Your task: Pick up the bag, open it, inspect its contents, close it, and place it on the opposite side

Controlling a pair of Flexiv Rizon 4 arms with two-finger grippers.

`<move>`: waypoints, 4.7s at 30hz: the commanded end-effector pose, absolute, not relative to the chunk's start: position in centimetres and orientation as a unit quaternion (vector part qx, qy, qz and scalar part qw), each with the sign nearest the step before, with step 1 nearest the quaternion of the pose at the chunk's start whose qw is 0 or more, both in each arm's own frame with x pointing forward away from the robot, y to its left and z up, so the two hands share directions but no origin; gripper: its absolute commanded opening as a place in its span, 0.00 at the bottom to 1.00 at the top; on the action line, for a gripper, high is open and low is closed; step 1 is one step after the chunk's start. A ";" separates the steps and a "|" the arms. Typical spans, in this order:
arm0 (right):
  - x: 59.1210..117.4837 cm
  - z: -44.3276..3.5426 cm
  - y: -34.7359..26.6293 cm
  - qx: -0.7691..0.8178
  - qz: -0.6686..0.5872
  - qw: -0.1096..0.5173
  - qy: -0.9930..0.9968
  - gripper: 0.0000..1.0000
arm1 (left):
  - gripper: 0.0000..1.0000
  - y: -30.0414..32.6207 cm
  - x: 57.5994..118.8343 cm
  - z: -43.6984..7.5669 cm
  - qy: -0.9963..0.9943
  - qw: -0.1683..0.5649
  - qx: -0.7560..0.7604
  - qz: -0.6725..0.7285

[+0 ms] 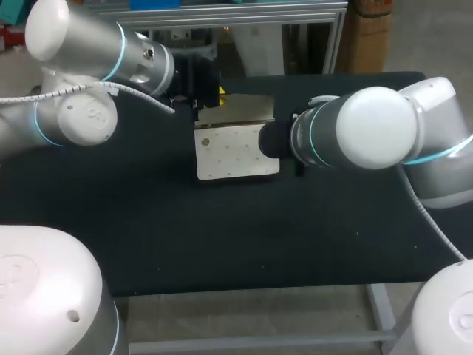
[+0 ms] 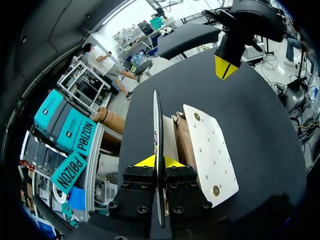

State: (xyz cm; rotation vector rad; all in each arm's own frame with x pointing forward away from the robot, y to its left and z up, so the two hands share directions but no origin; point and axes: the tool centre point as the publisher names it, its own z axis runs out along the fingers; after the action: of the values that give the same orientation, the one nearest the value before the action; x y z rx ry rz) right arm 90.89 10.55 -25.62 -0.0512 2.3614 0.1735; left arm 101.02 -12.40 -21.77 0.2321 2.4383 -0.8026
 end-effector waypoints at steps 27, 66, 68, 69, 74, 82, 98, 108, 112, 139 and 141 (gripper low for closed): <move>89.2 -25.5 10.6 -0.033 0.069 0.378 0.923 0.00 | 0.00 -12.7 94.8 -23.2 0.917 0.172 0.119 -0.338; 92.1 -26.8 14.5 -0.010 0.088 0.337 0.937 0.00 | 0.00 -12.8 93.3 -22.5 0.933 0.012 0.098 -0.346; 92.5 -27.0 14.7 -0.003 0.098 0.328 0.940 0.00 | 0.00 -12.8 93.3 -22.5 0.933 0.011 0.098 -0.345; 92.8 -27.2 14.9 0.003 0.100 0.321 0.942 0.00 | 0.00 -12.8 93.3 -22.4 0.933 0.011 0.097 -0.345; 93.4 -27.5 15.5 0.002 0.106 0.312 0.944 0.00 | 0.00 -13.0 93.1 -22.4 0.934 0.009 0.096 -0.343; 93.8 -28.2 16.3 -0.004 0.113 0.300 0.947 0.00 | 0.00 -13.2 92.8 -22.2 0.935 0.008 0.096 -0.340; 94.1 -30.2 16.7 -0.009 0.108 0.272 0.956 0.00 | 0.00 -13.4 92.5 -22.1 0.936 0.007 0.096 -0.338; 93.7 -31.2 17.0 -0.013 0.108 0.246 0.963 0.00 | 0.00 -13.2 92.3 -22.2 0.936 0.009 0.093 -0.339; 93.3 -31.4 17.3 -0.018 0.107 0.238 0.965 0.00 | 0.00 -13.1 92.3 -22.3 0.936 0.010 0.092 -0.341; 94.4 -33.5 18.7 -0.022 0.087 0.194 0.977 0.00 | 0.00 -12.7 91.7 -22.2 0.934 0.014 0.096 -0.345; 94.5 -33.9 18.8 -0.023 0.084 0.190 0.978 0.00 | 0.00 -12.6 91.7 -22.3 0.933 0.014 0.096 -0.345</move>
State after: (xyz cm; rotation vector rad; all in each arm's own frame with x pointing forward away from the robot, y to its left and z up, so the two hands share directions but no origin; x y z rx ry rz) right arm 93.27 17.34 -31.94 -0.0629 2.7208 0.2633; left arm 92.30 -11.93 -22.77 0.2986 2.9096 -1.0673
